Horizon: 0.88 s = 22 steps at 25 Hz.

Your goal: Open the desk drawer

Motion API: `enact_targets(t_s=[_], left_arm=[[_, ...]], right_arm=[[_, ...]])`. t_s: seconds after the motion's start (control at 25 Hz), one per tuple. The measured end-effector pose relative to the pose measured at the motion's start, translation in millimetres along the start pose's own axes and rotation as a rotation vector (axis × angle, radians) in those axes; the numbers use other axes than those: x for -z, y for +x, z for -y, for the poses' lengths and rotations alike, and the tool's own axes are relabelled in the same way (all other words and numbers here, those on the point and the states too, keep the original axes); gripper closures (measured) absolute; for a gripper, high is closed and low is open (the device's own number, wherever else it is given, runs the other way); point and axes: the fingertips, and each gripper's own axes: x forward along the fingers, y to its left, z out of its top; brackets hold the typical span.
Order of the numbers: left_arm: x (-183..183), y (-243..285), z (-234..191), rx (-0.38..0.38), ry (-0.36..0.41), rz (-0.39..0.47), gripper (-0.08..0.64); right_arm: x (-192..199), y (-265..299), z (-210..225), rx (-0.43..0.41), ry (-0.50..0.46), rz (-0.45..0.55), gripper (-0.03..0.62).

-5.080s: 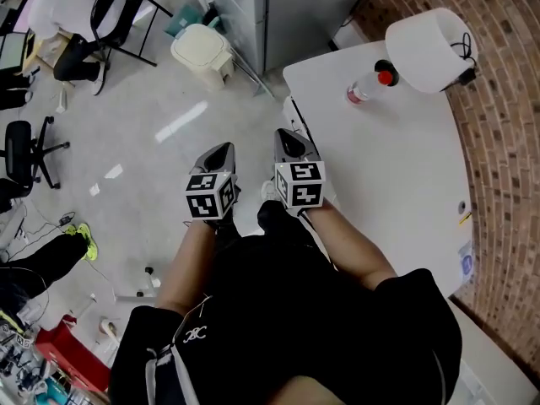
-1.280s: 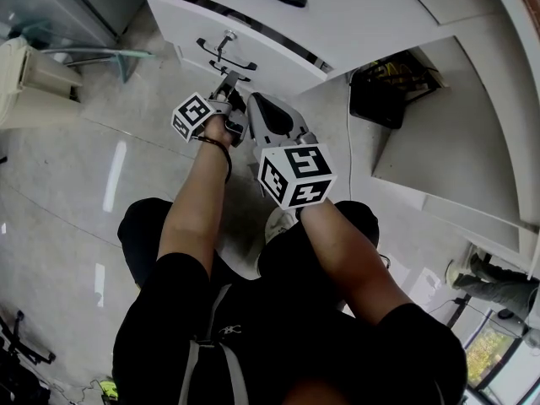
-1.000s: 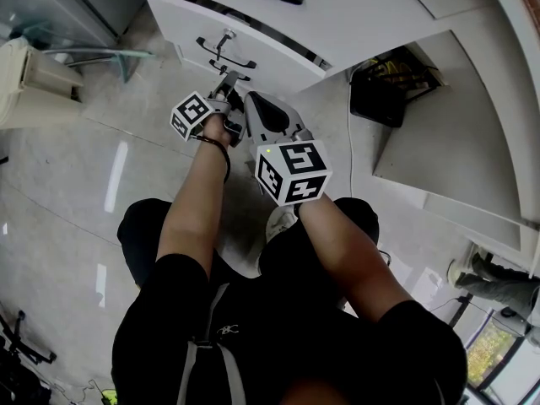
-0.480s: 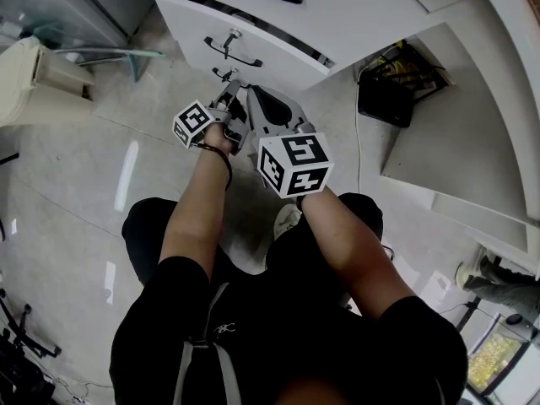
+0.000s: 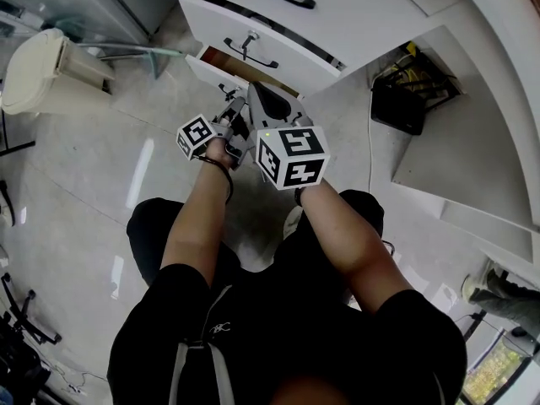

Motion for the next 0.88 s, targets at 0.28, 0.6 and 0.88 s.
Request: enact_targets(t_s=[0.28, 0.6, 0.88], left_arm=[[2, -25, -4, -0.027, 0.009, -0.022, 0.543], [4, -39, -3, -0.054, 0.022, -0.043, 0.529], [-53, -79, -13, -0.339, 0.441, 0.082, 0.401]], right_arm=[[-3, 10, -10, 0.005, 0.027, 0.000, 0.594], [-2, 12, -29, -0.010, 0.004, 0.003, 0.594], [-5, 18, -43, -0.023, 0.010, 0.015, 0.594]])
